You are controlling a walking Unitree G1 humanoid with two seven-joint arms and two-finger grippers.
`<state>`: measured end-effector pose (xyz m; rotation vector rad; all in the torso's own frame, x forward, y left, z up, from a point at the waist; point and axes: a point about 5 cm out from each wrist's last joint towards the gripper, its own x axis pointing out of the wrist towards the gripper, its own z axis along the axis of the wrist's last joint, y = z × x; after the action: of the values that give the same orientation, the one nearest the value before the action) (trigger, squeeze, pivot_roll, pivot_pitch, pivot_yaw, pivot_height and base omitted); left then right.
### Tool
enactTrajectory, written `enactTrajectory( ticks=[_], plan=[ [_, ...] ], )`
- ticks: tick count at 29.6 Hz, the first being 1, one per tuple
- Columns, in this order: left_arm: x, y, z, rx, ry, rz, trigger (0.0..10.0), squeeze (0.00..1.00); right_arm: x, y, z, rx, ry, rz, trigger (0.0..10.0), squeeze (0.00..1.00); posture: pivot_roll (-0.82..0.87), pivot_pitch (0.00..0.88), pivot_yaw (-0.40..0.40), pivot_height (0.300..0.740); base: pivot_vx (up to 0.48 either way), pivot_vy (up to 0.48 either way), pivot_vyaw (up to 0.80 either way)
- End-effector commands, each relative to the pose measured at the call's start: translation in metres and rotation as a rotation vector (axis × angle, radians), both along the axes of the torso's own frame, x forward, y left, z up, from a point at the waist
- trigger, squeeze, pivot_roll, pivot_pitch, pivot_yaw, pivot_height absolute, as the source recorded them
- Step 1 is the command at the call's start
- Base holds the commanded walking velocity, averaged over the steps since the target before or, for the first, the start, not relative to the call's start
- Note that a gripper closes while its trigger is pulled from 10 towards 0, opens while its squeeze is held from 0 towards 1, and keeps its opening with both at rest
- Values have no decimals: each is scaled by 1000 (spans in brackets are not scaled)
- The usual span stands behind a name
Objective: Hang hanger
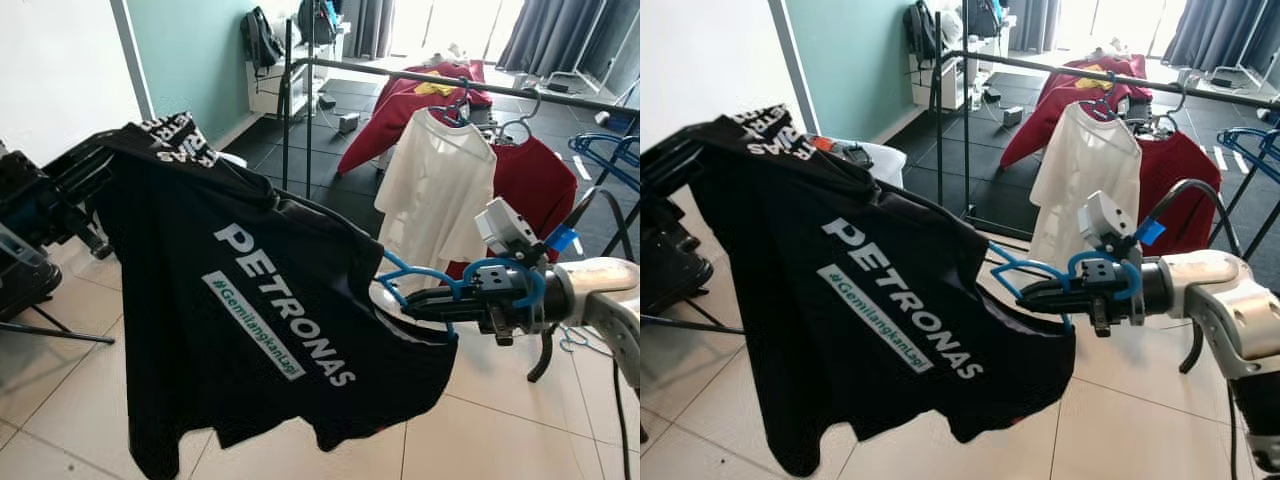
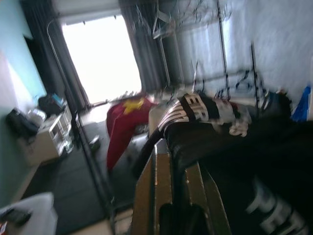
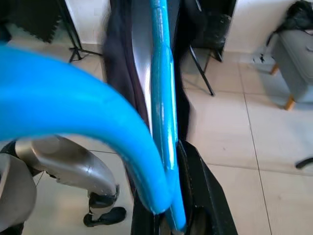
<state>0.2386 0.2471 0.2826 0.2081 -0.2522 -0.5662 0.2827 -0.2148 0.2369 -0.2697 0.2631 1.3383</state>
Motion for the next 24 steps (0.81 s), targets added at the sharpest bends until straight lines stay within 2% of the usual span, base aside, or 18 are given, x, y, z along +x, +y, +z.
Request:
enactTrajectory(
  ticks=[1,3,4,9,10,11,13,14,15,16,17,18,19,20,21,23,24],
  plan=[
    [7,3,-38,99,193,35,10000,1000,1,-4,2,-29,1,-17,10000,0,-12,0,-25,740,0,0,0],
    [2,5,-77,187,373,39,10000,1000,1,-4,3,-39,-5,-13,10000,0,-16,0,-28,740,0,0,0],
    [-1,3,-85,198,409,24,10000,1000,1,-3,4,-46,-5,-9,10000,0,-16,0,-28,740,0,0,0],
    [-5,-2,-89,196,441,-5,10000,1000,1,-3,4,-58,-5,-1,10000,0,-16,0,-28,740,0,0,0],
    [-8,-2,-90,223,455,-16,10000,1000,1,-2,4,-66,-3,5,10000,0,-15,0,-33,740,0,0,0],
    [-11,5,-89,302,469,16,10000,1000,3,-2,2,-95,1,12,10000,0,-17,0,-37,740,0,0,0],
    [-11,5,-89,302,469,16,10000,1000,3,-2,2,-95,1,12,10000,0,-17,0,-37,740,0,0,0],
    [-11,14,-83,367,455,64,10000,1000,4,-1,-2,-139,10,22,10000,0,-19,0,-41,740,0,0,0],
    [-8,19,-63,407,374,106,10000,1000,7,-2,-10,-222,25,30,10000,0,-19,0,-47,740,0,0,0],
    [-8,19,-63,407,374,106,10000,1000,7,-2,-10,-222,25,30,10000,0,-19,0,-47,740,0,0,0],
    [-6,19,-45,427,289,128,10000,1000,10,-3,-18,-289,39,34,10000,0,-17,0,-53,740,0,0,0],
    [-6,19,-45,427,289,128,10000,1000,10,-3,-18,-289,39,34,10000,0,-17,0,-53,740,0,0,0],
    [-5,13,-27,420,197,119,10000,1000,13,-5,-24,-349,50,35,10000,0,-15,0,-56,740,0,0,0],
    [-5,13,-27,420,197,119,10000,1000,13,-5,-24,-349,50,35,10000,0,-15,0,-56,740,0,0,0],
    [-5,-20,7,363,2,-12,10000,1000,22,-4,-34,-448,47,29,10000,0,-12,0,-66,740,0,0,0],
    [-5,-20,7,363,2,-12,10000,1000,22,-4,-34,-448,47,29,10000,0,-12,0,-66,740,0,0,0],
    [-7,-34,16,341,-56,-72,10000,1000,25,-3,-37,-474,43,29,10000,0,-12,0,-66,740,0,0,0]
  ],
)
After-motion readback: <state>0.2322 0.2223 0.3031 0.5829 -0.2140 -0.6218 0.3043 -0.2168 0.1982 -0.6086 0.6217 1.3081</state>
